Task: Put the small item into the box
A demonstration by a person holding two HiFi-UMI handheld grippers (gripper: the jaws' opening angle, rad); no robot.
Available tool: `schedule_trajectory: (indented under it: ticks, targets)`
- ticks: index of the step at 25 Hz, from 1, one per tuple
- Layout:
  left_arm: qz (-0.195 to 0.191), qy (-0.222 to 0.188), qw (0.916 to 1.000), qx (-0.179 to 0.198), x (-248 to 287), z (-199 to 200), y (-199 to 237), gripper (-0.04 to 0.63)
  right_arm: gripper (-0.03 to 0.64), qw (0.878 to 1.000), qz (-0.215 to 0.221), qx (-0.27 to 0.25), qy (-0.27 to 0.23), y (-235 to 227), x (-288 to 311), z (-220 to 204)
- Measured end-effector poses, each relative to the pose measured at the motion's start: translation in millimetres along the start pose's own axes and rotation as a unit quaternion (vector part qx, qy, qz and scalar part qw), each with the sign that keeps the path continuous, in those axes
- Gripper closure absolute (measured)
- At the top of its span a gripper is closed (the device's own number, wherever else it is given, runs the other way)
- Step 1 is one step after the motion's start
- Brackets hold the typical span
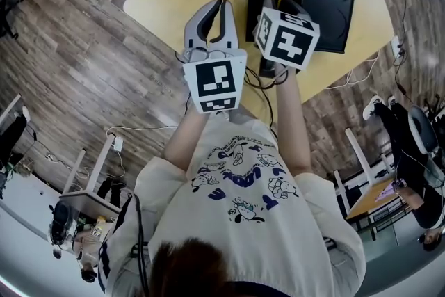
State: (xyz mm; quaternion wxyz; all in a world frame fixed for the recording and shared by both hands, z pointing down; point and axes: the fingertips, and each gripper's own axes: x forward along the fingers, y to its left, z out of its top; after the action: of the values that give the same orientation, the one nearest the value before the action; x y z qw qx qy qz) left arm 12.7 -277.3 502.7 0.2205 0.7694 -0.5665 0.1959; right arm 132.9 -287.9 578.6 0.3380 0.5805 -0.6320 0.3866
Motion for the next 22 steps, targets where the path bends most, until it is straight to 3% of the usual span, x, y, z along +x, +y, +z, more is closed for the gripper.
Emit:
schedule_trajectory:
  ticks: [11,22]
  targets:
    - [0.007,0.012,0.9998,-0.012,0,-8,8,0.574,0.486,0.998,-0.018,-0.002,0.064,3,24,-16]
    - [0.010,-0.006,0.9998,-0.015,-7,5,14,0.574,0.443,1.000,0.003,0.003,-0.014,10,-5,7]
